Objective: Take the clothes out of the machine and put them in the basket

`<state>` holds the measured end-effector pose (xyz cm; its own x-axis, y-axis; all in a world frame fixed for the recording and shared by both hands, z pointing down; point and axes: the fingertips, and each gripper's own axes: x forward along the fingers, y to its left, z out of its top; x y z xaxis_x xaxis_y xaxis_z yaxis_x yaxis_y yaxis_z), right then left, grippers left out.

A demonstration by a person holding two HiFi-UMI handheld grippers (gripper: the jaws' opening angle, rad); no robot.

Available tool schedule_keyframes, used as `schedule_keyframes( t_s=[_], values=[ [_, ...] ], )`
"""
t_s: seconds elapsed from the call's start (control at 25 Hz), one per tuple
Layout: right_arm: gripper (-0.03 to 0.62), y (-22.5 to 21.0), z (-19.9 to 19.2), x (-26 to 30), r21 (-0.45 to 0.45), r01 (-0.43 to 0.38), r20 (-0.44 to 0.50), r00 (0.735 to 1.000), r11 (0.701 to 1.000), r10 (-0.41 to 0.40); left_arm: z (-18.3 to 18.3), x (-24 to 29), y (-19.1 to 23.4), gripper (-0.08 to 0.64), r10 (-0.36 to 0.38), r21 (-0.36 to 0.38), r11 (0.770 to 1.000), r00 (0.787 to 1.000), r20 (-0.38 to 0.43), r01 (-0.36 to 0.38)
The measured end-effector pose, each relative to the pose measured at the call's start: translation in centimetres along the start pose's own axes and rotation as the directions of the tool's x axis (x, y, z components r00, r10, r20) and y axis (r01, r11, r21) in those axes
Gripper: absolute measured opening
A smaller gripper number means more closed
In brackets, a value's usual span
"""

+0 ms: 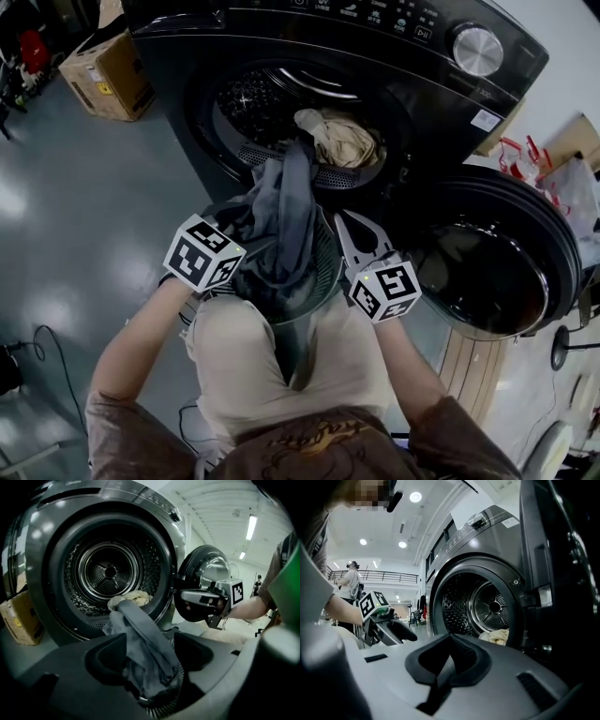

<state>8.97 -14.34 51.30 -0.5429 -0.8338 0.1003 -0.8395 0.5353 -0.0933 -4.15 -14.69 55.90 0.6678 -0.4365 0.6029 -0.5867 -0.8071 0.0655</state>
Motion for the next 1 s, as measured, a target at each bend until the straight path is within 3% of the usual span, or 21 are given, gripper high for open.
schedule_keyframes(
  t_s=[0.36,0.68,0.84,1.0],
  values=[
    [-0.003,-0.8,-0.1,-0.6,-0.004,0.035,-0.006,0.999,0.999,-0.035,5.2,5.7,2.4,0.354,0.04,0.044,0.998,0.991,0.131,-0.046],
    [-0.003,-1.1,-0.5,-1.3,-0.024,0.07,-0.028,0.997,0.997,-0.071,9.9,13.8,4.3,0.368,0.014,0.122,0.992,0.98,0.198,-0.039],
    [-0.003,-0.4,-1.1,-1.4,-0.023,0.067,-0.044,0.997,0.997,-0.068,12.1,17.7,5.7,0.368,0.022,0.214,0.974,0.976,0.218,-0.07],
    [-0.003,0.5,-1.3,-1.5,-0.021,0.042,-0.058,0.997,0.999,-0.043,14.5,21.2,6.0,0.373,0.011,0.344,0.936,0.981,0.194,-0.079]
  ],
)
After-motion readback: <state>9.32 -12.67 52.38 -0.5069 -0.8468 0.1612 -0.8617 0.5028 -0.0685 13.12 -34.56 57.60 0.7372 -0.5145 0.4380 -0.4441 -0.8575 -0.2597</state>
